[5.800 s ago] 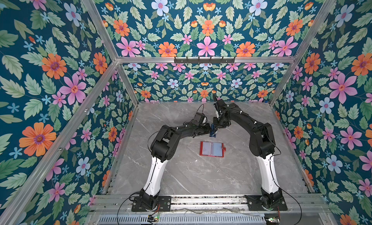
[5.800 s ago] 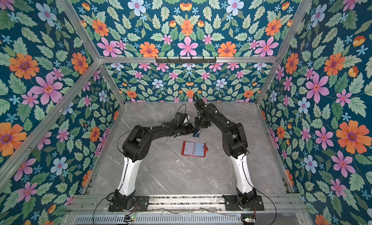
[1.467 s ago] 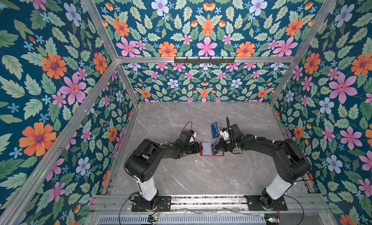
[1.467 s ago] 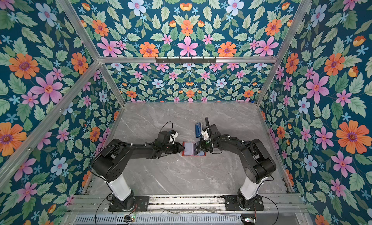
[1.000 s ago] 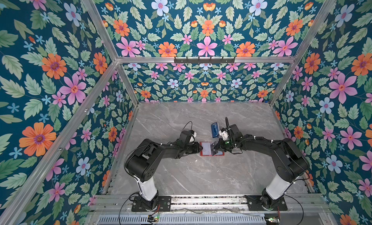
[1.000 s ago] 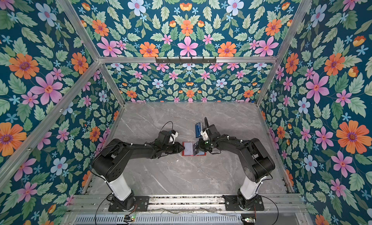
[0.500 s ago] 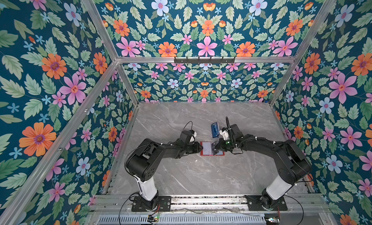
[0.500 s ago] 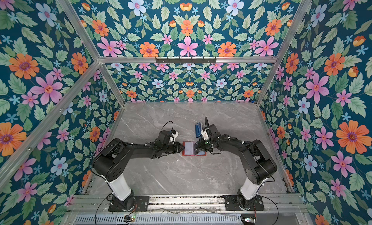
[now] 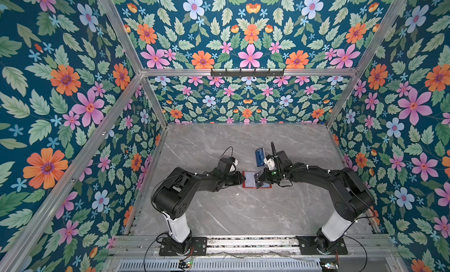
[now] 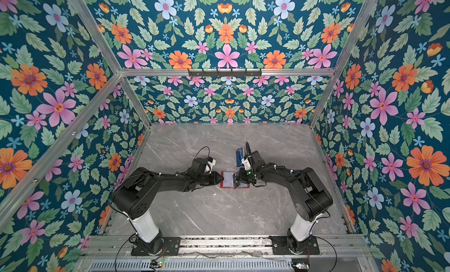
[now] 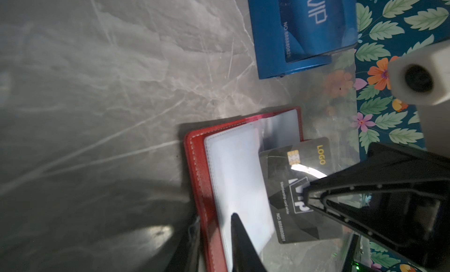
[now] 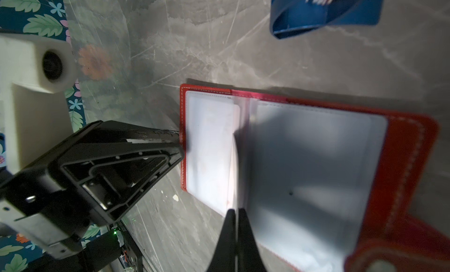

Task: Insert credit cards into a card holder
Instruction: Insert the credit card into the card slot.

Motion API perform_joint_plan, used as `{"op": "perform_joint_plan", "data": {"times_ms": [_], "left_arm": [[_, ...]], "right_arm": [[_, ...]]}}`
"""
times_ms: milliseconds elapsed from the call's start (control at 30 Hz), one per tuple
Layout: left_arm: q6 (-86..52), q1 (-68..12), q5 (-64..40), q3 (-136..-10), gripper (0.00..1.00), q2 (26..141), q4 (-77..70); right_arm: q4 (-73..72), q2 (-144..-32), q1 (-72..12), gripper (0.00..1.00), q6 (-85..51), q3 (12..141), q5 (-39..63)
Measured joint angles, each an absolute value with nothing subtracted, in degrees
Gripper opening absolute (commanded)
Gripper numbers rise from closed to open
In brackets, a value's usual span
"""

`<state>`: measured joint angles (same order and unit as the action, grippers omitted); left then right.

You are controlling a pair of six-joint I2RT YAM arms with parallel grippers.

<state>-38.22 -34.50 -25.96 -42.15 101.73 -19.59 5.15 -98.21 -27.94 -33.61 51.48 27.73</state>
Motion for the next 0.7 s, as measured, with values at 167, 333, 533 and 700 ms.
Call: {"op": "perform_joint_plan", "data": {"times_ms": [167,333,533,700], "left_arm": [[-38.22,-34.5,-25.96,-42.13,0.24,101.73,-19.59],[-38.19,-34.5,-25.52,-42.04,0.19,101.75,-19.46],[-38.19,-34.5,-25.32,-42.04,0.14,101.82,-19.27],[-38.19,-34.5,-24.95,-42.04,0.1,101.84,-19.03]], "right_arm": [[4.38,-99.44,-27.94,0.0,-33.63,51.81,27.94],[3.14,-100.22,-27.94,0.0,-33.87,51.9,28.32],[1.26,-100.53,-27.94,0.0,-34.92,51.37,28.49],[-0.36,-100.55,-27.73,0.0,-35.81,50.35,28.58]]}}
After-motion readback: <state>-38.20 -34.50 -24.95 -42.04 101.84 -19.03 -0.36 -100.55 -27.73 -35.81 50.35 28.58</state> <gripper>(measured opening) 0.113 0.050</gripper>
